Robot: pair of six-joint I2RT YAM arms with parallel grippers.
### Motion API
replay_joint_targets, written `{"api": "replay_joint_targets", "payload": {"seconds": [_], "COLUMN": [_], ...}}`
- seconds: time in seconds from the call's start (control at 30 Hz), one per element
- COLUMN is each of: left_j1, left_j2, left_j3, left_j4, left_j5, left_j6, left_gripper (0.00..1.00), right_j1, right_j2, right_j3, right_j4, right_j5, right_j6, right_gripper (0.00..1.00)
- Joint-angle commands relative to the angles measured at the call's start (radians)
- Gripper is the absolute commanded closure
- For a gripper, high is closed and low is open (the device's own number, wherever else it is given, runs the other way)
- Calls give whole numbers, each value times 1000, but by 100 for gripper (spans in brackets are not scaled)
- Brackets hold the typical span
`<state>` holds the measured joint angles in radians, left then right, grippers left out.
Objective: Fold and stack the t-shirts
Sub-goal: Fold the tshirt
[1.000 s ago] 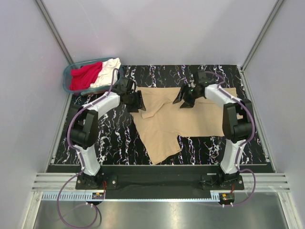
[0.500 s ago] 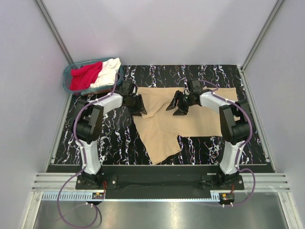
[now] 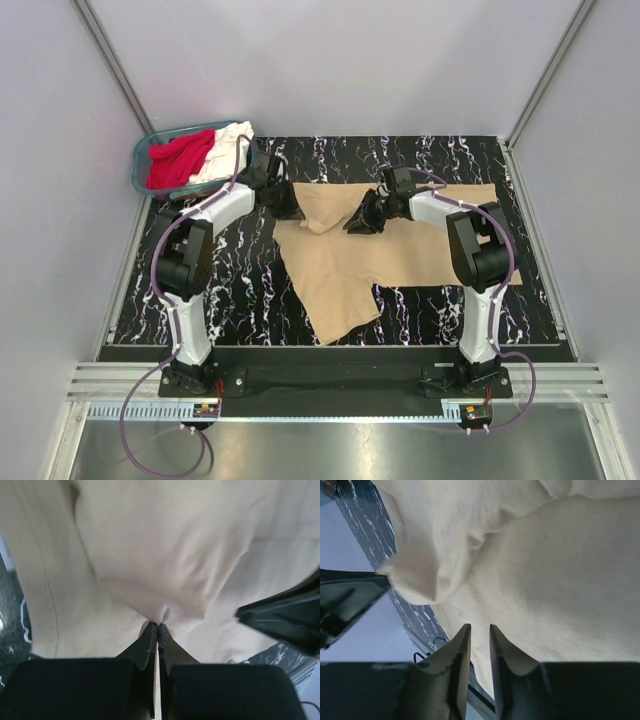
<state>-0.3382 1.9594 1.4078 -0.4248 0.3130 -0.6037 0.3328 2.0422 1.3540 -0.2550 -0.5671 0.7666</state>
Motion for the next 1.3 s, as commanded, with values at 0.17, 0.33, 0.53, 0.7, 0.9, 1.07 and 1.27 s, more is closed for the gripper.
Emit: {"api": "replay_joint_targets", "payload": {"seconds": [0.17, 0.33, 0.53, 0.7, 0.9, 1.07, 1.27], "left_j1": [36, 38, 42, 45, 47, 47, 47], "left_j2": [87, 122, 133, 125, 121, 119, 116], "left_j3": [201, 233, 243, 235, 218, 217, 221], "left_j4": [55, 66, 67, 67, 70, 70, 72], "left_j5": [-19, -26, -34, -40, -37, -37, -37], "left_j6": [-27, -39, -44, -42, -47, -48, -44], "left_gripper": [100, 100, 100, 100, 100, 100, 100], "right_j1": [29, 43, 51, 58, 60, 78, 81], "right_j2": [58, 108, 145, 165, 185, 194, 188], "right_j3": [66, 92, 83, 94, 96, 94, 73], "right_j4": [102, 140, 200, 227, 247, 278, 272], "right_j5": [9, 32, 79, 93, 125, 162, 213], "right_j6": [103, 157, 237, 249, 298, 353, 399], "right_gripper": [84, 88, 83, 80, 79, 76, 72]}}
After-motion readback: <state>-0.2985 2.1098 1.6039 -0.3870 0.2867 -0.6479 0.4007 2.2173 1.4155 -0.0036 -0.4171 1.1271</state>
